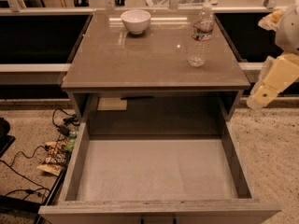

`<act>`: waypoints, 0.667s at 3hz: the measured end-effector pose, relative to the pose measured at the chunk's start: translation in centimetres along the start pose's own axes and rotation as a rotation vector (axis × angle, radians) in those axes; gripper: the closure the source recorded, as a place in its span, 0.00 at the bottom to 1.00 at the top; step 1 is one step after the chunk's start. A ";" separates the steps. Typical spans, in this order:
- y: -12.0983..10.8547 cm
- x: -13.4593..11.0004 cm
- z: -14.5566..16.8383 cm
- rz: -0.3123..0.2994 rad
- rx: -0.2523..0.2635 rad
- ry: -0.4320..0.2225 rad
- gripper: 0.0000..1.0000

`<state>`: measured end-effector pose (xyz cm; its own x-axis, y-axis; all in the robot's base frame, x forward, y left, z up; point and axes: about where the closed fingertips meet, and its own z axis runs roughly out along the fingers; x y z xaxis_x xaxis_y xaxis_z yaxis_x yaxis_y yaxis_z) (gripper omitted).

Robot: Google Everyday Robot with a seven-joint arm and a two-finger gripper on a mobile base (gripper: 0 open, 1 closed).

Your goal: Place water bottle into top drawer

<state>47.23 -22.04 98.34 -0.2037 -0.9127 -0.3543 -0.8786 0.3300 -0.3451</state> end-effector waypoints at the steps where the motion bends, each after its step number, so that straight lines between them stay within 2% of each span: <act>1: -3.0 0.0 1.6 0.071 0.053 -0.109 0.00; 2: -5.9 0.3 3.9 0.186 0.101 -0.269 0.00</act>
Offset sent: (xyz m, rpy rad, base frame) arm 0.1177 -0.0298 -0.0108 0.5918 -0.2747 -0.2074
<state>54.01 -23.31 96.86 -0.2230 -0.7427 -0.6314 -0.7870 0.5194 -0.3330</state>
